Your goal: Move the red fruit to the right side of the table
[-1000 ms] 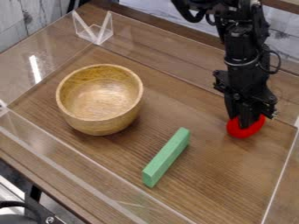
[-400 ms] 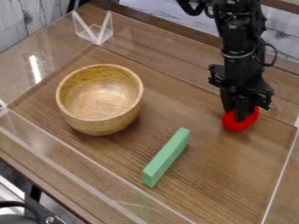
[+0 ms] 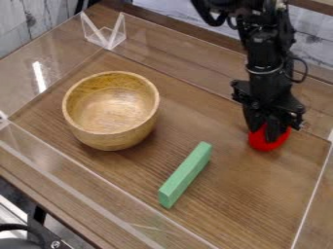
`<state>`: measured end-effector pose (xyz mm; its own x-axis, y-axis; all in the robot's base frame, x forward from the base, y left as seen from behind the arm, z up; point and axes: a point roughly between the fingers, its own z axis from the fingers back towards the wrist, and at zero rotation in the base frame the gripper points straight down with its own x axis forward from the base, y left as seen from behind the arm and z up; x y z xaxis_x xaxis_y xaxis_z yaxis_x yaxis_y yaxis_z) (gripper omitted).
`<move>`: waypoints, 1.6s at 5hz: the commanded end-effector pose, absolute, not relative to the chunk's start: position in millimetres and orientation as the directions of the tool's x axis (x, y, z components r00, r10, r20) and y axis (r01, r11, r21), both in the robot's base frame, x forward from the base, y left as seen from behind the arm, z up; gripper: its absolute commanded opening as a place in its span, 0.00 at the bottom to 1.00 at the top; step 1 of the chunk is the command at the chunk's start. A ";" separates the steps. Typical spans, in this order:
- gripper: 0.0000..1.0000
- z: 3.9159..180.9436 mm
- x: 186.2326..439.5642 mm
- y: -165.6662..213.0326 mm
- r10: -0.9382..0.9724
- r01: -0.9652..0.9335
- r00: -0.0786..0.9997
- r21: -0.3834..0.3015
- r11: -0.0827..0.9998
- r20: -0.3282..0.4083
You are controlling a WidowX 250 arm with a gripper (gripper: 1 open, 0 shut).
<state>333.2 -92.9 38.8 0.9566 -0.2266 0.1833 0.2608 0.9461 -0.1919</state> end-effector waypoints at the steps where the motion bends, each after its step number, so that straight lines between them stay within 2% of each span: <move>1: 1.00 48.6 327.4 -75.9 -0.205 0.245 0.956 -0.186 0.951 0.209; 2: 1.00 60.9 319.0 -63.8 -0.189 0.231 0.957 -0.184 0.955 0.222; 4: 1.00 96.9 318.6 -64.1 -0.036 0.084 0.962 -0.169 0.982 0.270; 6: 1.00 130.3 328.8 -72.0 -0.136 0.193 0.943 -0.167 0.967 0.303; 7: 1.00 141.0 331.9 -73.6 -0.185 0.247 0.929 -0.164 0.955 0.320; 8: 1.00 132.2 331.1 -75.2 -0.133 0.193 0.938 -0.166 0.967 0.320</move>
